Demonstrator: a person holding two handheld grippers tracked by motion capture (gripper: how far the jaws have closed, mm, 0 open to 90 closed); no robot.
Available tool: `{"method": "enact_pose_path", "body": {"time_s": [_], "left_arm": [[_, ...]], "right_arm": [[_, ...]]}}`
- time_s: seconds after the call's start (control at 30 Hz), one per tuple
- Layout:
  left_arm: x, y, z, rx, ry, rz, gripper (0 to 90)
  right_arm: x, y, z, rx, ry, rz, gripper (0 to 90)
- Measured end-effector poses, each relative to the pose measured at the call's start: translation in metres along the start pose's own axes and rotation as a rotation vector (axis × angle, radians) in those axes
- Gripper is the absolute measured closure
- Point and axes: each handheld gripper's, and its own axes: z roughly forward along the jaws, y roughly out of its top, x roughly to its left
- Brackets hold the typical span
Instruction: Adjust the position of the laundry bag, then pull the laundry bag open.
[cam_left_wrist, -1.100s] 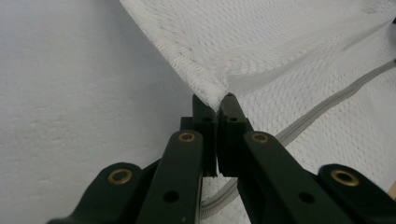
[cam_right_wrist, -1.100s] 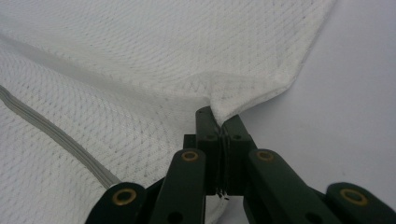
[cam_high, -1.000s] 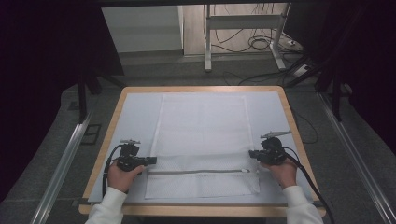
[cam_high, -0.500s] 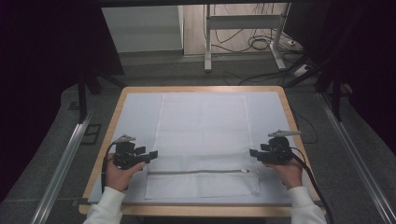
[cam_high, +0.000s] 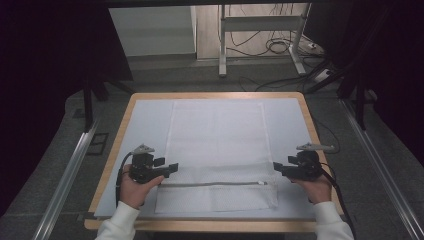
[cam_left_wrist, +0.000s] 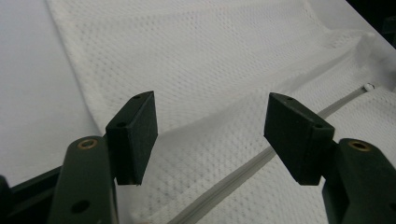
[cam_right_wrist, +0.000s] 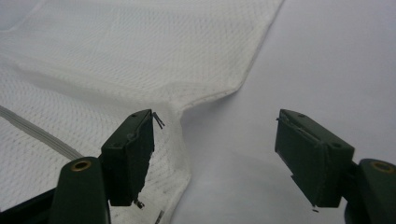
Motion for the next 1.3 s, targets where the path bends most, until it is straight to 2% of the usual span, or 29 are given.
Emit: {"method": "enact_pose_path", "body": {"time_s": [0.37, 0.97, 1.3], "left_arm": [[-0.02, 0.005, 0.006, 0.015, -0.043, 0.021, 32.3], [-0.06, 0.013, 0.034, 0.079, -0.105, 0.097, 33.0], [-0.076, 0.014, 0.046, 0.105, -0.141, 0.113, 33.2]], "right_arm": [[-0.003, -0.005, -0.002, 0.011, -0.004, 0.002, 27.2], [-0.006, -0.007, -0.006, -0.009, -0.014, 0.003, 27.2], [-0.005, -0.007, -0.005, -0.003, -0.014, 0.002, 27.2]]}}
